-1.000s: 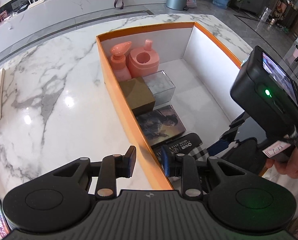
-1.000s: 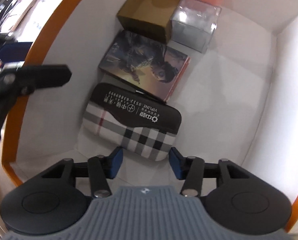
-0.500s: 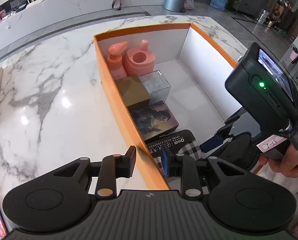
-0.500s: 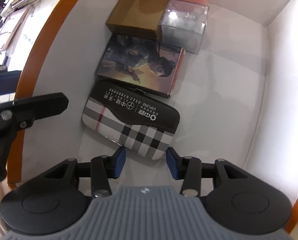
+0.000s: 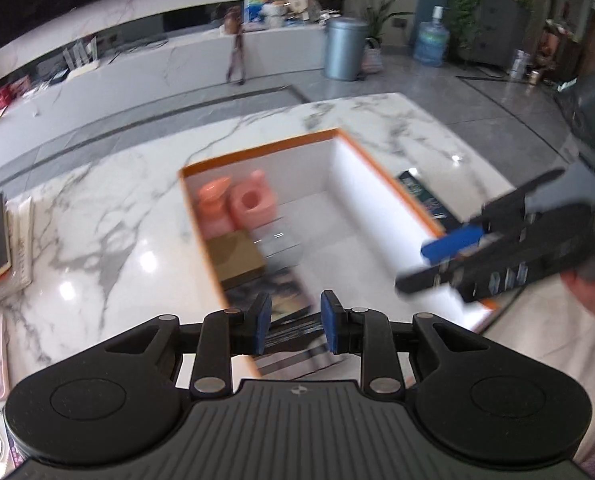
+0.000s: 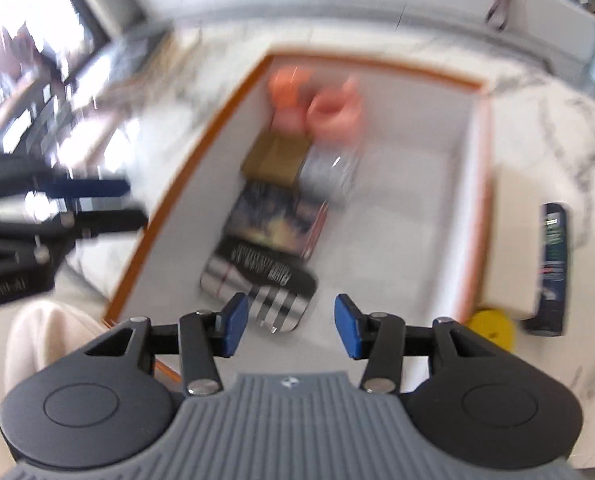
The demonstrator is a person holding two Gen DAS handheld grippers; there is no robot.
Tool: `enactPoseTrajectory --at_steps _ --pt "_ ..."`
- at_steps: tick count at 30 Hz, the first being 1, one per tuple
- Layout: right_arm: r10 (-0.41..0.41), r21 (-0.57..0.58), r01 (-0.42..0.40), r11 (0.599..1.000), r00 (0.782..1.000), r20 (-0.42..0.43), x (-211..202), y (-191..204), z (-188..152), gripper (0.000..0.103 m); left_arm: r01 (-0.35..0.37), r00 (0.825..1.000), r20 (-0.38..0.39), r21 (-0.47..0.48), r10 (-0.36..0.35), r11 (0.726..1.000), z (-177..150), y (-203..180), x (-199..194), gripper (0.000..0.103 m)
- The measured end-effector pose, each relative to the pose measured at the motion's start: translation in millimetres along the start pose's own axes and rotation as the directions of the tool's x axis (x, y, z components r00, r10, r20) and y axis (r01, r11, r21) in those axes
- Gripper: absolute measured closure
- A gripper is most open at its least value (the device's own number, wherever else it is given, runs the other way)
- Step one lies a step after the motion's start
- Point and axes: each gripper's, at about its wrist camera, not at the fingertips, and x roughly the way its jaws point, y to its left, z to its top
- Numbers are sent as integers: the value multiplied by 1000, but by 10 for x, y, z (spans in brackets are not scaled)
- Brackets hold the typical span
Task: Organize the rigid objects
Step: 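Move both tools back to the white box and dark green bottle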
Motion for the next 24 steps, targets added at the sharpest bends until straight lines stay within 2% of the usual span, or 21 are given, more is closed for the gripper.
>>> enactPoseTrajectory --at_steps 5,7,11,15,19,24 --pt "-40 107 25 994 989 142 -636 -434 -195 54 96 995 3 43 -96 994 155 -416 -79 72" --pt "-76 149 52 987 984 161 -827 -659 -306 54 130 991 -1 61 -130 990 237 -601 -45 72" --pt "-164 232 126 965 975 152 -931 -1106 -525 54 177 984 -34 76 -175 981 408 -978 192 73" --pt "-243 282 201 938 962 122 -674 -1427 -690 54 187 980 -81 36 -184 982 656 -1251 622 73" --pt "-218 340 169 925 970 112 -418 -1702 -730 55 176 977 -116 -18 -177 984 953 -1421 1071 73" --pt "-217 381 158 911 969 119 -128 -1964 -586 55 96 982 -163 -30 -99 995 1222 -1557 1572 73"
